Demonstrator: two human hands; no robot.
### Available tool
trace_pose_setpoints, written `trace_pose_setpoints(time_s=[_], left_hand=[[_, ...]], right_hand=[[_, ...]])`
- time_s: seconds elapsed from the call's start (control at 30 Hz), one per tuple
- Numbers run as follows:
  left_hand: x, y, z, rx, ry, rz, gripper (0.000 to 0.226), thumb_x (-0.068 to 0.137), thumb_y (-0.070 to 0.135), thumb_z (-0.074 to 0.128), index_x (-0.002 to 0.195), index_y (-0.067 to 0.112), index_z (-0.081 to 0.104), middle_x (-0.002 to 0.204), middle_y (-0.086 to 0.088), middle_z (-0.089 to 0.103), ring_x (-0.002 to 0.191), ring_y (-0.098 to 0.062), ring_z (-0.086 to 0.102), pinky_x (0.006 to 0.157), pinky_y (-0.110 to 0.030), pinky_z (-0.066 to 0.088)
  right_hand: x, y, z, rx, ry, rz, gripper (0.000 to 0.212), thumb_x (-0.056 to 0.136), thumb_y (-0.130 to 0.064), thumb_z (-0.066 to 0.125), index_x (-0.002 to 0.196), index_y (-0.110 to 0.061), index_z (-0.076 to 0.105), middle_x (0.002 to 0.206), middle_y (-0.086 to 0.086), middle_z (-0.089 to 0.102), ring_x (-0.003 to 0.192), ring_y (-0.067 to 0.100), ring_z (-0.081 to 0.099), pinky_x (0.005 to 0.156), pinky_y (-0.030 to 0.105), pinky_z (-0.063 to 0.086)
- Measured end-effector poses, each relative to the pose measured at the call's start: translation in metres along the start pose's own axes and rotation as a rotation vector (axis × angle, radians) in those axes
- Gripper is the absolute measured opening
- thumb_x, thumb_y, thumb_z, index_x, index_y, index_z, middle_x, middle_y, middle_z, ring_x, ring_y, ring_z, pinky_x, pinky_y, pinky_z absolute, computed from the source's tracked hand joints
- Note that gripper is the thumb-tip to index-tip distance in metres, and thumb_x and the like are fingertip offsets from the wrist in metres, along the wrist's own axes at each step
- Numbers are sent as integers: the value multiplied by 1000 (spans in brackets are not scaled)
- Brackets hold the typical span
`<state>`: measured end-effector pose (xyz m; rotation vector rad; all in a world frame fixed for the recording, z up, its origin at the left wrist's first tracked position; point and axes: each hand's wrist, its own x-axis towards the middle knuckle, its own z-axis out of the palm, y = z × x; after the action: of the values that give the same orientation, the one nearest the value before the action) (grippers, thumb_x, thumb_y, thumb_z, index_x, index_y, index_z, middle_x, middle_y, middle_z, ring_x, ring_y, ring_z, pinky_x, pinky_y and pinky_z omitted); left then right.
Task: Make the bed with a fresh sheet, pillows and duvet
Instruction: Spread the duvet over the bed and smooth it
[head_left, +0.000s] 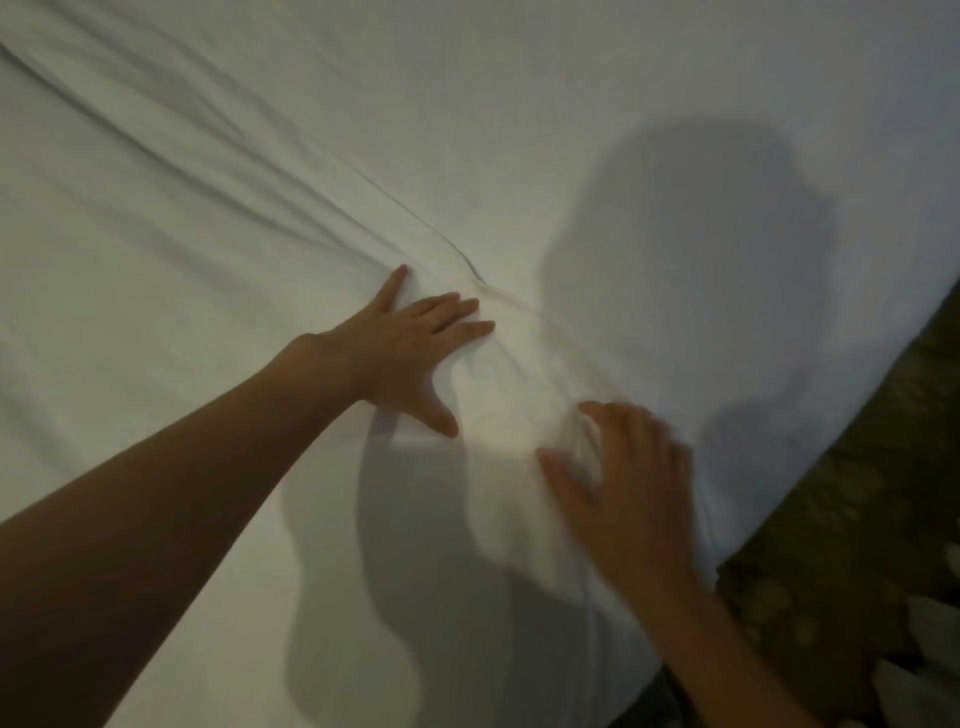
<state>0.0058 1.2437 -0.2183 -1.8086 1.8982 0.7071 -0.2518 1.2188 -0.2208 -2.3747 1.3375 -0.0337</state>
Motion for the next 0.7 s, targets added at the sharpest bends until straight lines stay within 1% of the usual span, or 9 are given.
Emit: trace_pose_setpoints(time_s=[0.07,0.1,0.2,0.27,0.33,0.4,0.47,0.53,0.7], left_hand=[[-1,5,6,4,13,-26,105,73,77,50,151,32,-4,161,4,-2,147,-10,-5,115,-54,-12],[-3,8,8,-11,18,-37,102,74,76,51,152,33,0,161,5,3,147,-9,-1,115,-52,-11],[-9,15,4,-47,56,-34,86,75,72,54,146,32,27,152,9,28,141,-8,23,116,-43,-1],[-16,18,-2,-34,60,-17,75,73,75,51,135,33,43,140,12,45,132,-8,37,114,-35,12],[-27,24,-9,17,-53,-38,78,71,84,36,126,32,54,129,13,58,125,-9,48,108,-30,25],[-40,31,-17,-31,-274,-123,86,67,90,33,108,23,67,112,5,67,112,-16,58,96,-28,37],[-50,36,-27,-158,-441,-228,82,55,87,37,80,15,68,89,-1,67,90,-20,61,83,-26,42],[-58,40,-34,-202,-527,-301,73,51,84,46,69,16,65,78,4,64,79,-15,61,77,-26,43],[-49,99,-20,-191,-732,-305,69,54,76,59,98,24,71,93,6,69,87,-11,64,77,-22,47]], right_hand=[[-24,-9,16,-56,-261,99,88,66,-83,37,121,-17,56,127,2,53,118,27,49,102,41,29],[-31,-11,25,-52,-315,122,85,64,-83,39,114,-16,60,122,1,56,114,27,52,100,41,30],[-35,-16,33,24,-274,61,47,78,-60,47,87,-18,67,95,1,67,91,26,63,80,41,45],[-35,-18,28,172,-329,46,39,87,-45,45,99,-15,67,101,6,68,96,31,63,83,41,43],[-36,-13,13,304,-493,70,41,97,-44,40,123,-18,58,117,8,65,108,30,59,91,37,42],[-38,-7,-3,450,-689,48,42,100,-45,40,132,-21,51,121,6,62,110,26,58,94,36,44],[-41,-4,-14,674,-852,35,39,99,-45,43,126,-19,57,113,1,64,100,18,61,87,31,48],[-42,-5,-15,805,-931,53,32,96,-44,50,109,-18,62,95,-2,63,81,11,59,70,23,45],[-56,35,15,422,-810,-4,43,89,-59,52,94,-17,63,94,0,63,83,18,57,70,30,39]])
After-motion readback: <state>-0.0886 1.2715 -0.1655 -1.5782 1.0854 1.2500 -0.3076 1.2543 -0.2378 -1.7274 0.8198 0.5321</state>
